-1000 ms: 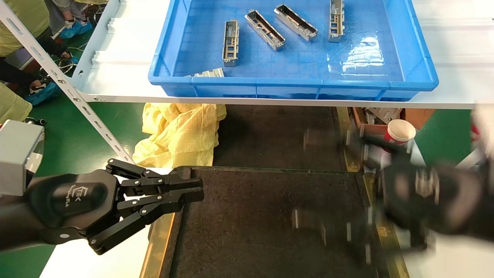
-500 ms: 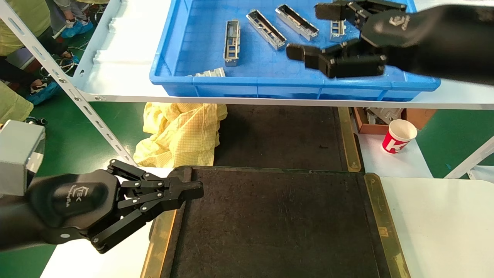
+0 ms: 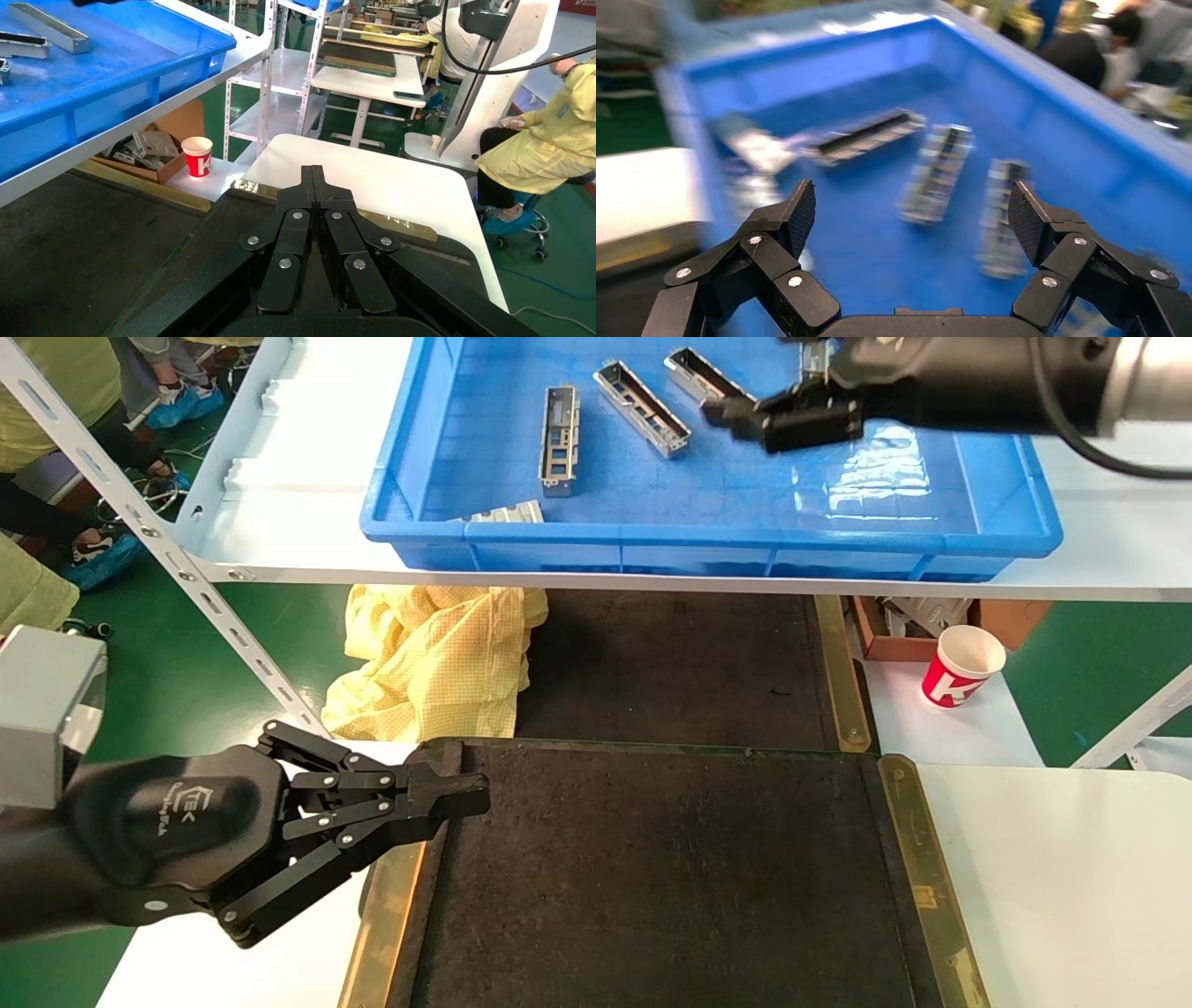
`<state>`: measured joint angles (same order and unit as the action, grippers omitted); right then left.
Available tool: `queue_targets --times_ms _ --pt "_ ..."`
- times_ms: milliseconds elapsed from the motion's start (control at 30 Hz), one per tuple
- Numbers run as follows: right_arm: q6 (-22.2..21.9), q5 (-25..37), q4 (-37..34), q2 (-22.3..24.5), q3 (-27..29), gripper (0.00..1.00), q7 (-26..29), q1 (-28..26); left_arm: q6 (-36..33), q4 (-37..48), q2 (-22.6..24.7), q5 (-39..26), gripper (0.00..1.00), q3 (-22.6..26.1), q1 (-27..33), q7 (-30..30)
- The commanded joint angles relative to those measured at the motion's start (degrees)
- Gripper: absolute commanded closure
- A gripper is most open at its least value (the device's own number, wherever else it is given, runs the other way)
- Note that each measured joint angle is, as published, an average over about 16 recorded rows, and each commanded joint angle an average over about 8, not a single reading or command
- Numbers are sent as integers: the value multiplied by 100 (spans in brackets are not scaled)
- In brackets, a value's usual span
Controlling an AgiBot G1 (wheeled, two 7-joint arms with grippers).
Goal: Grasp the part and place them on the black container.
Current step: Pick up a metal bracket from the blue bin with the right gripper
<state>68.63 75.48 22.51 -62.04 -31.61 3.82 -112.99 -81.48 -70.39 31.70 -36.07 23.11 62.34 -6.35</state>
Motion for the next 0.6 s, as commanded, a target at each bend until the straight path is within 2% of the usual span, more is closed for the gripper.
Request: queue_targets --times_ms 33,167,600 --pt "-265 163 -395 -176 -59 0 -259 -169 0 0 0 0 100 0 0 0" --pt "-630 315 -841 -451 -122 0 -588 -323 0 0 0 0 100 0 0 0" --pt "-1130 400 -1686 -964 -159 0 -1281 -468 0 0 0 0 100 0 0 0"
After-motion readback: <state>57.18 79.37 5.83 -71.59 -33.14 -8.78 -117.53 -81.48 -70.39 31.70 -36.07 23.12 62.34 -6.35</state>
